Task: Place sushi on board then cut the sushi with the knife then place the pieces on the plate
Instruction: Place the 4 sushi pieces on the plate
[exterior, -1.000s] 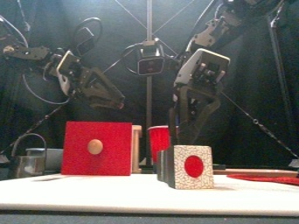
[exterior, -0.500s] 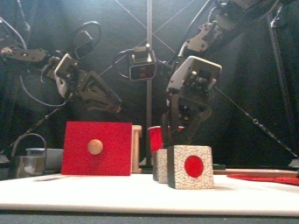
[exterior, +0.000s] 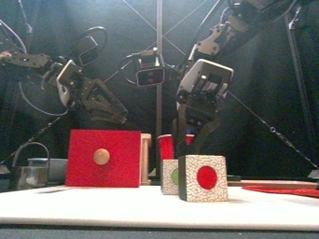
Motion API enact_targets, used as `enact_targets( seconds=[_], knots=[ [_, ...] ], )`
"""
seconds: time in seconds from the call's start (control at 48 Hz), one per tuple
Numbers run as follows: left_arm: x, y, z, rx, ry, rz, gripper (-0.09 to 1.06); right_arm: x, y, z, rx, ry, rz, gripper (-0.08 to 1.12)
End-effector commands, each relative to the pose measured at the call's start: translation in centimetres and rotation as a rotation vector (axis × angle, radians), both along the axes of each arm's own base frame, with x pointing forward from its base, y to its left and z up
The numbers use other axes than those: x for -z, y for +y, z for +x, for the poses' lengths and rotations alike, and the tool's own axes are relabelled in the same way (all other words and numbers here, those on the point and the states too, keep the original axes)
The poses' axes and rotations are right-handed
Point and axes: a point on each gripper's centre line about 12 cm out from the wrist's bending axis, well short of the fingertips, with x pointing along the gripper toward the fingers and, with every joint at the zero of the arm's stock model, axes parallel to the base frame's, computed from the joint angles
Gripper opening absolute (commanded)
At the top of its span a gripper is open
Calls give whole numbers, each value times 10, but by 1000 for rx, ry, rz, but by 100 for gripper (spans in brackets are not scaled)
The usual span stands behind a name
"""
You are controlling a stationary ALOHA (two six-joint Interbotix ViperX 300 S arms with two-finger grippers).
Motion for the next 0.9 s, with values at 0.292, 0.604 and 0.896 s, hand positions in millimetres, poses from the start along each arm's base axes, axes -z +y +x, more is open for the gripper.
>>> enact_targets(
  seconds=[0.292,0.604,0.896],
  knots=[
    [-7,0,3,-1,-28,4,83,-47,-18,-33,121,-61,36,43],
    [-7,0,3,2,-28,5,83,-31,-45,-107,394,64,98,43],
    [-8,-1,3,10,-31,13,83,-31,-131,-193,974,-13,114,43]
  ],
)
